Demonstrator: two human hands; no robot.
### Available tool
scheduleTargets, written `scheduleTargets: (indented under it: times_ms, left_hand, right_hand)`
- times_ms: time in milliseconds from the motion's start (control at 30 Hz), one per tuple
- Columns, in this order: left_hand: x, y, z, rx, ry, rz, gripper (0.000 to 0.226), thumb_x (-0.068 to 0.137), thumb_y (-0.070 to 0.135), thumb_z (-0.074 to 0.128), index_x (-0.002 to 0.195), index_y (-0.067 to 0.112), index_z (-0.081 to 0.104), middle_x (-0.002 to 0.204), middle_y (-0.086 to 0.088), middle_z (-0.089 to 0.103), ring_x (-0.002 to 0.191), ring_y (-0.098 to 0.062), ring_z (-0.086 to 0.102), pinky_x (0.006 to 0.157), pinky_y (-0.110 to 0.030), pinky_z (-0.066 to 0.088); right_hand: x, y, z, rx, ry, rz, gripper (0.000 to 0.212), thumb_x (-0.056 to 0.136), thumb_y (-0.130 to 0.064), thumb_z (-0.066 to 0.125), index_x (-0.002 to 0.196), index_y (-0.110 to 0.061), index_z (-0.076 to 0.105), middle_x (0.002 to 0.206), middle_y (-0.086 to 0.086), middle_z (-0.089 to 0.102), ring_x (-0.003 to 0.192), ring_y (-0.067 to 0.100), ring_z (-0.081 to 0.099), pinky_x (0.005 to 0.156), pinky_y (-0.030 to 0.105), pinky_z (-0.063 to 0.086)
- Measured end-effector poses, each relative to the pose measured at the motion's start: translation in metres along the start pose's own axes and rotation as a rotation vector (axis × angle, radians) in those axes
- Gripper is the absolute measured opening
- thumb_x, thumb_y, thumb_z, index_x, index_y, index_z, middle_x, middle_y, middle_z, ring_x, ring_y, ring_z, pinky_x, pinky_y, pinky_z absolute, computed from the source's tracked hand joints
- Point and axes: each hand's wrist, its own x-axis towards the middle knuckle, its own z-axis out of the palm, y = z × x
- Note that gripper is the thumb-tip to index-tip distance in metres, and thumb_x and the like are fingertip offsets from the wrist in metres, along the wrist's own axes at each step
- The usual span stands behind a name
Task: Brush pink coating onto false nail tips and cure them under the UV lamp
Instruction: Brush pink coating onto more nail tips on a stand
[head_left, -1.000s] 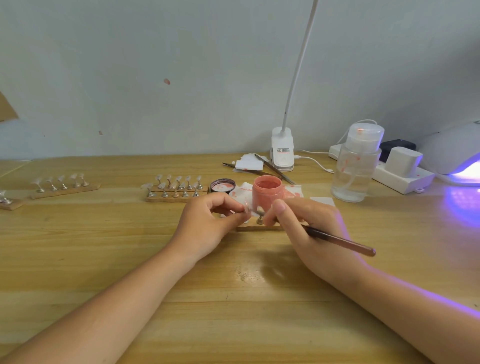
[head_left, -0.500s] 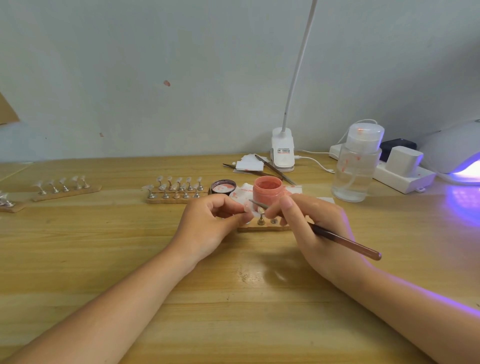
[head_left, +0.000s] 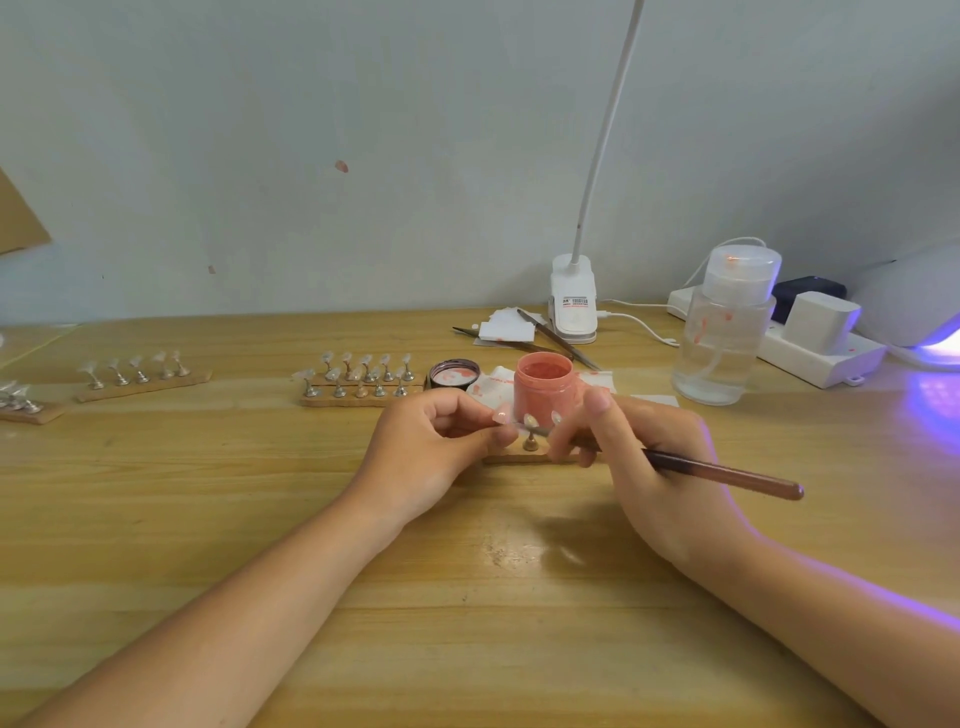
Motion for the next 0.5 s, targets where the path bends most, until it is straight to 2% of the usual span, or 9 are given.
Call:
scheduleTargets:
  times_ms: [100,200,267,333,433,500]
  left_hand:
    - [0.0006,-0.0003,-0.0004,0.015,0.003,-0.002,0.009,0.067,0.011,0.076,0.069,0.011,0.067,0.071,-0.002,0.072,0.065,-0.001,0.064,0.061,-0.007,0.046]
    - [0.0006,-0.0001,-0.0004,0.01,-0.003,-0.005,0.011,0.067,0.01,0.077,0.066,0.014,0.066,0.068,-0.001,0.072,0.062,-0.002,0.064,0.059,-0.007,0.045]
    - [0.0011,-0.0007,-0.0005,0.013,0.007,-0.014,0.01,0.067,0.013,0.077,0.067,0.015,0.067,0.069,0.0,0.072,0.062,-0.001,0.063,0.059,-0.007,0.045]
    - [0.0018,-0.0013,-0.0006,0.017,0.008,-0.022,0.009,0.066,0.015,0.077,0.067,0.015,0.067,0.07,-0.002,0.072,0.063,-0.001,0.063,0.061,-0.008,0.046]
    - [0.0019,-0.0013,-0.0006,0.017,0.0,-0.02,0.01,0.067,0.012,0.077,0.066,0.014,0.066,0.068,-0.001,0.071,0.061,-0.001,0.063,0.059,-0.008,0.045]
    - [0.0019,-0.0009,-0.0003,0.012,-0.007,-0.019,0.011,0.064,0.017,0.077,0.067,0.013,0.067,0.069,-0.001,0.072,0.062,-0.002,0.063,0.059,-0.008,0.045]
  right_hand:
    - [0.0016,0.0014,0.0007,-0.041,-0.009,0.029,0.039,0.094,-0.032,0.043,0.065,-0.015,0.064,0.065,-0.017,0.059,0.067,0.003,0.056,0.066,0.015,0.04]
    - [0.0009,0.0012,0.0007,-0.014,-0.017,0.027,0.046,0.091,-0.039,0.04,0.062,-0.014,0.066,0.064,-0.011,0.063,0.066,0.007,0.059,0.066,0.021,0.045]
    - [0.0019,0.0013,-0.0002,-0.028,0.001,-0.008,0.045,0.091,-0.037,0.038,0.066,-0.013,0.066,0.068,-0.011,0.062,0.069,0.008,0.059,0.067,0.022,0.045]
    - [0.0027,0.0024,-0.0003,-0.057,0.004,0.006,0.041,0.093,-0.035,0.044,0.067,-0.013,0.067,0.068,-0.013,0.062,0.071,0.006,0.058,0.069,0.021,0.044]
    - [0.0019,0.0034,0.0011,0.013,-0.016,0.085,0.041,0.091,-0.032,0.043,0.06,-0.017,0.066,0.063,-0.006,0.064,0.065,0.007,0.059,0.066,0.024,0.046]
    - [0.0022,0.0031,0.0004,0.011,0.003,0.062,0.04,0.093,-0.034,0.045,0.062,-0.019,0.065,0.063,-0.007,0.064,0.066,0.008,0.06,0.067,0.023,0.046]
